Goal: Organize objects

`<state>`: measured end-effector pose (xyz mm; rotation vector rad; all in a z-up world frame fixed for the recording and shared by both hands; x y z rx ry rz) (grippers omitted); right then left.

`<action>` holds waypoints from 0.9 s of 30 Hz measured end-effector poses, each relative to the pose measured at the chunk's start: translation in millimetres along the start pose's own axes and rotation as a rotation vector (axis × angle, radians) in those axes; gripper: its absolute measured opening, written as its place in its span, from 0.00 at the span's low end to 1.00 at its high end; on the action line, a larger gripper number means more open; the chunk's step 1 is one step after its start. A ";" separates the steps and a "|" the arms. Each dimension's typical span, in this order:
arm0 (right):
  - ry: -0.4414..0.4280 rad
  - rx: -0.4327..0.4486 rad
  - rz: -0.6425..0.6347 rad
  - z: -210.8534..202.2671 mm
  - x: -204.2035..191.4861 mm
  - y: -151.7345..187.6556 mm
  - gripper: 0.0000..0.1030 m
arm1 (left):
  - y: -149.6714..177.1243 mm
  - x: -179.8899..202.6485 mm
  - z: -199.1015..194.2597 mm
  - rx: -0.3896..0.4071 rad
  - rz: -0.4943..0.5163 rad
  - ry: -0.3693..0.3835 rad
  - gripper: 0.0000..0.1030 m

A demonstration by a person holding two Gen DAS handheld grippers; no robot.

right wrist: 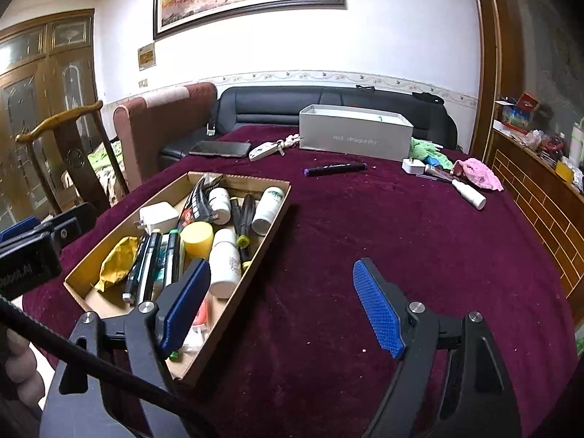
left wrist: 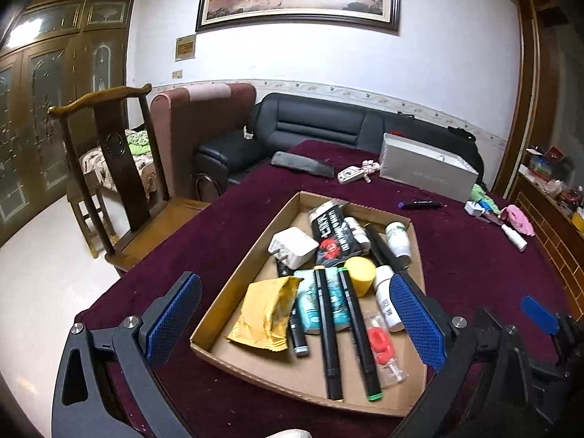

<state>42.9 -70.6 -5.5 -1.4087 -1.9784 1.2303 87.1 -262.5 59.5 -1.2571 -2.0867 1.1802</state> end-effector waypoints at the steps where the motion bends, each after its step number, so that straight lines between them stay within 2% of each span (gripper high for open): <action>1: 0.000 -0.005 -0.005 1.4 -2.1 0.9 0.79 | 0.5 -1.2 1.5 0.000 0.001 -0.004 0.98; 12: 0.003 -0.081 -0.077 19.3 -28.2 15.5 0.79 | 7.6 -16.5 20.1 -0.023 -0.022 -0.022 0.98; 27: 0.004 -0.151 -0.111 41.5 -45.1 25.3 0.79 | 21.8 -32.4 50.1 -0.104 -0.057 -0.015 0.98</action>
Point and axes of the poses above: each gripper's, at about its wrist camera, not at the fingertips, and z roughly the way its jaws point, x to its right, y to its underside, the point moved 10 cm from there along z, roughly the way its jaws point, and after that the axes turned 15 degrees about -y, right-handed, at the moved point
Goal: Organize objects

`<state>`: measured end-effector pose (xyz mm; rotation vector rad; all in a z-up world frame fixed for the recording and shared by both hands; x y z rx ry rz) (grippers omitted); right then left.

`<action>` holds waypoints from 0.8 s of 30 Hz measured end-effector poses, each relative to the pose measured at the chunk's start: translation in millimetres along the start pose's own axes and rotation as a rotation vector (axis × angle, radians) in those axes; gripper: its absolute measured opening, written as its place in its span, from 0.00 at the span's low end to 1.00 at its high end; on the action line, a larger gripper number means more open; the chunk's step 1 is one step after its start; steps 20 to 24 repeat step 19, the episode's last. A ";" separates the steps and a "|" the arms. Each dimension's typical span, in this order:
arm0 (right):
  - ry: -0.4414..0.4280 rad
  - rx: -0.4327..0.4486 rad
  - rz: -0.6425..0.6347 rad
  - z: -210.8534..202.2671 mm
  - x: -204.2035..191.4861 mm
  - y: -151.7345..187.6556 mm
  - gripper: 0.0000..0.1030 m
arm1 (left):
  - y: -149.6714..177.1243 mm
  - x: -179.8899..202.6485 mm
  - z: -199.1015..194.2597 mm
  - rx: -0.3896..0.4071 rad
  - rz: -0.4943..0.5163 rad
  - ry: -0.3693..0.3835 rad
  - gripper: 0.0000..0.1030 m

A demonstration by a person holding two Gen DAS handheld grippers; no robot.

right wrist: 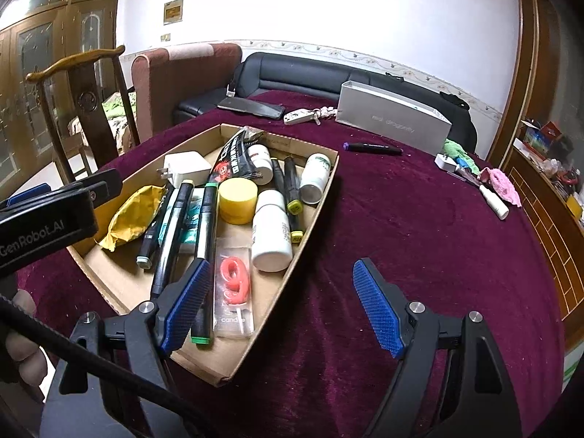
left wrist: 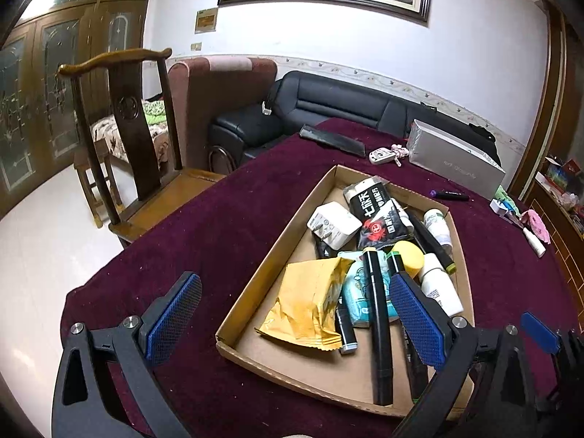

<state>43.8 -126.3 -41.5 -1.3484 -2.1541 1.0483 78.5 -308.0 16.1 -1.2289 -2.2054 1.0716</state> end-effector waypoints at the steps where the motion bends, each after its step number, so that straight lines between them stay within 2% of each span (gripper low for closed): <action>1: -0.001 -0.003 -0.001 1.0 -0.8 0.0 0.79 | 0.4 -1.1 2.1 -0.004 0.000 -0.002 0.98; 24: -0.020 -0.021 0.024 7.5 2.4 1.9 0.79 | 6.1 5.6 8.4 -0.040 0.031 -0.018 0.98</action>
Point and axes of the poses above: each gripper's, at about its wrist camera, not at the fingertips, and z roughly the way its jaws point, x to its right, y to its underside, the point moved 10 cm from there along z, roughly the way its jaws point, and after that the axes turned 15 degrees about -y, right-handed, at the moved point
